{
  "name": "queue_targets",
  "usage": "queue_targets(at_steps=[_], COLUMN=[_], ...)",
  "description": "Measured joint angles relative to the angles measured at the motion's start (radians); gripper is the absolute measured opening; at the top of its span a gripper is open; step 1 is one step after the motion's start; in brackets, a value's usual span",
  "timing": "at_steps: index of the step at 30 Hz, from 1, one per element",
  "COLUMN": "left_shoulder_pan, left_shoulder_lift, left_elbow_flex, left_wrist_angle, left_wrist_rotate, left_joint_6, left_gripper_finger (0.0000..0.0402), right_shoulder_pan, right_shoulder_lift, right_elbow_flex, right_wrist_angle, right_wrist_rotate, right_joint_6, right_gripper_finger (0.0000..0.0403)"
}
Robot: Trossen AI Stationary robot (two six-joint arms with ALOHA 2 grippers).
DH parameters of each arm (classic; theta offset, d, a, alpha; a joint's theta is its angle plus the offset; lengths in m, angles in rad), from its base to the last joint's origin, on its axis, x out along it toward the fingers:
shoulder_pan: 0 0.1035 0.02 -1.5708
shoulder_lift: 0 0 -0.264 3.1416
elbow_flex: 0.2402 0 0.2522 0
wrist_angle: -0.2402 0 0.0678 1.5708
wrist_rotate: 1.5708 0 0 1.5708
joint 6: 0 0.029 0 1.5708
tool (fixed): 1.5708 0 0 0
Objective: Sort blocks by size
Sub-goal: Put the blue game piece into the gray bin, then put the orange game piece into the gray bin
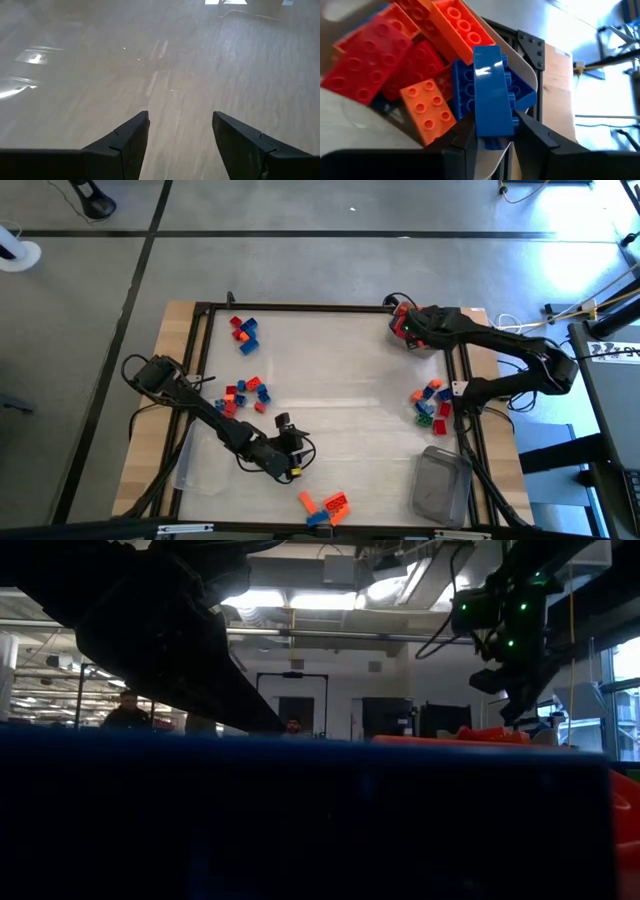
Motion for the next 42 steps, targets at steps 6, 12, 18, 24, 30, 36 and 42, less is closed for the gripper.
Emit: queue_targets(at_steps=[6, 12, 18, 24, 30, 36, 42], left_shoulder_pan=[0.000, 0.000, -0.003, -0.004, -0.004, -0.004, -0.004], left_shoulder_lift=[0.000, 0.000, 0.000, 0.000, 0.000, 0.000, 0.000], left_elbow_flex=[0.000, 0.000, 0.000, 0.000, 0.000, 0.000, 0.000], left_wrist_angle=[0.000, 0.000, 0.000, 0.001, 0.001, 0.003, 0.010], left_wrist_rotate=[0.000, 0.000, 0.000, 0.000, 0.000, 0.000, 0.000], left_joint_6=[0.000, 0.000, 0.000, -0.006, -0.006, 0.000, 0.008], left_gripper_finger=[0.0208, 0.0208, 0.0208, 0.0208, 0.0208, 0.0208, 0.0208], right_shoulder_pan=[-0.041, -0.058, -0.058, -0.063, -0.064, -0.045, 0.098], right_shoulder_lift=[0.058, 0.099, 0.115, 0.115, 0.115, 0.081, -0.018], right_elbow_flex=[0.000, 0.000, 0.000, 0.000, 0.000, 0.004, 0.053], right_wrist_angle=[0.053, 0.080, 0.075, 0.070, 0.072, 0.068, 0.071], right_wrist_rotate=[0.026, 0.058, 0.071, 0.072, 0.072, 0.090, 0.090], right_joint_6=[0.040, 0.039, 0.039, 0.039, 0.018, -0.041, -0.082], right_gripper_finger=[0.0110, 0.0111, 0.0111, 0.0147, 0.0202, 0.0220, 0.0221])
